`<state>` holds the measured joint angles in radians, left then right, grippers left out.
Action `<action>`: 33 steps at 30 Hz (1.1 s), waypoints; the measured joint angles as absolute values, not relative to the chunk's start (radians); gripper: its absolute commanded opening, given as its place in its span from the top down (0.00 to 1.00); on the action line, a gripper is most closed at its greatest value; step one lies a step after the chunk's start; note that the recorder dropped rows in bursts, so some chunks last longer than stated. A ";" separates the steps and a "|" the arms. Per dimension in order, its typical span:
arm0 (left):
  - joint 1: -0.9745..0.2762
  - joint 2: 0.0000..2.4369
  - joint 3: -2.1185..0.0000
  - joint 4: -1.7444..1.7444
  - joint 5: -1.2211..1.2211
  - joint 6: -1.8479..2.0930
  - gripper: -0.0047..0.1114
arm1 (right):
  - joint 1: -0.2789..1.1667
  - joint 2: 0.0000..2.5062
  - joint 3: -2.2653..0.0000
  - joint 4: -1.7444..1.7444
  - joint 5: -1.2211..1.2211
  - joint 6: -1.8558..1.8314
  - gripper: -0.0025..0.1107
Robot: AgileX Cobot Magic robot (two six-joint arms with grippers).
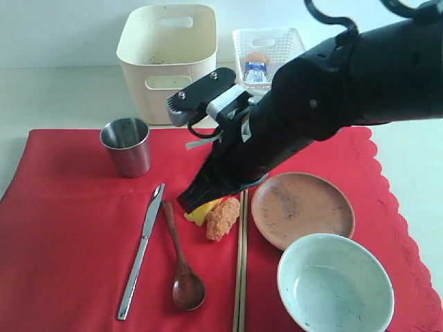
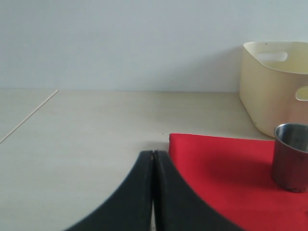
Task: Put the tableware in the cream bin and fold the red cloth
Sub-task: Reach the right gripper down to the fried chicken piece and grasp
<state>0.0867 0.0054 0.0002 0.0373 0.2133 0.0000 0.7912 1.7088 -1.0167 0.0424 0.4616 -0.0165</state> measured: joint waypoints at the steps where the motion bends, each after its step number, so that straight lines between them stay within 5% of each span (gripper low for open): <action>1: 0.087 0.005 0.000 0.037 0.213 0.000 0.96 | 0.798 1.720 -1.017 0.041 0.455 -0.016 0.74; 9: 0.087 0.005 0.000 0.037 0.213 0.000 0.96 | 0.825 1.793 -1.017 -0.043 0.460 -0.097 0.32; 33: 0.087 0.005 0.000 0.037 0.213 0.000 0.96 | 0.825 1.943 -1.017 -0.106 0.387 -0.241 0.31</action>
<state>0.0867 0.0054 0.0002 0.0373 0.2133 0.0000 0.8245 1.9432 -1.0167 -0.1063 0.3872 -0.2407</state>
